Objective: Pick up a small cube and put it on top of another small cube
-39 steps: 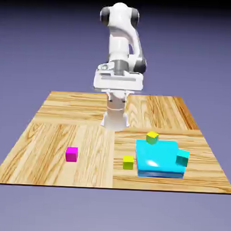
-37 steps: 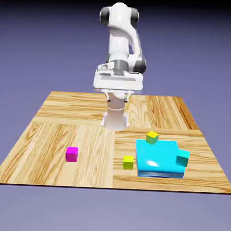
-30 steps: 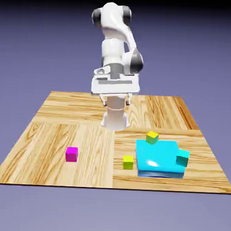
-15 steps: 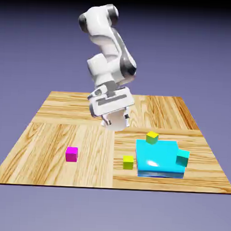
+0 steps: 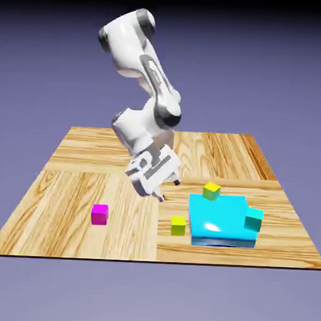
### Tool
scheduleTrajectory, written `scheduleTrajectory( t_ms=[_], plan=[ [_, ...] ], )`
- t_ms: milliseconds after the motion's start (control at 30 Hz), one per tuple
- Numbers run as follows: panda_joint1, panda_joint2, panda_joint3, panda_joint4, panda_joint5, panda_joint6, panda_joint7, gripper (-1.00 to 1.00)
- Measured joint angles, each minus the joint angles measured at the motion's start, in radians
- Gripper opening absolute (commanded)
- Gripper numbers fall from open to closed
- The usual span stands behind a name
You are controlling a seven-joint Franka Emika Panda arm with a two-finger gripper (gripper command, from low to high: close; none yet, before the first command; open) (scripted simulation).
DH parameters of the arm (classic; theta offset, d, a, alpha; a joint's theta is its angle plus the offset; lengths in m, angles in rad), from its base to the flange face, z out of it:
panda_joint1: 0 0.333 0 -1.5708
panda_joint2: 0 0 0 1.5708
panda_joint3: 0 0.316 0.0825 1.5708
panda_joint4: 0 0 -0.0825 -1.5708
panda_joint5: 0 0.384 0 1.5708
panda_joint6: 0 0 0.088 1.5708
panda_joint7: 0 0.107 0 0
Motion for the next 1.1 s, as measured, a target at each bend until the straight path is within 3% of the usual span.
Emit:
scheduleTrajectory(
  t_ms=[733,1100],
  plan=[
    [0.729,0.059,-0.797,0.079,0.292,-0.192,-0.878,0.0],
    [0.636,-0.144,-0.772,0.075,-0.099,-0.075,-0.611,0.0]
  ],
)
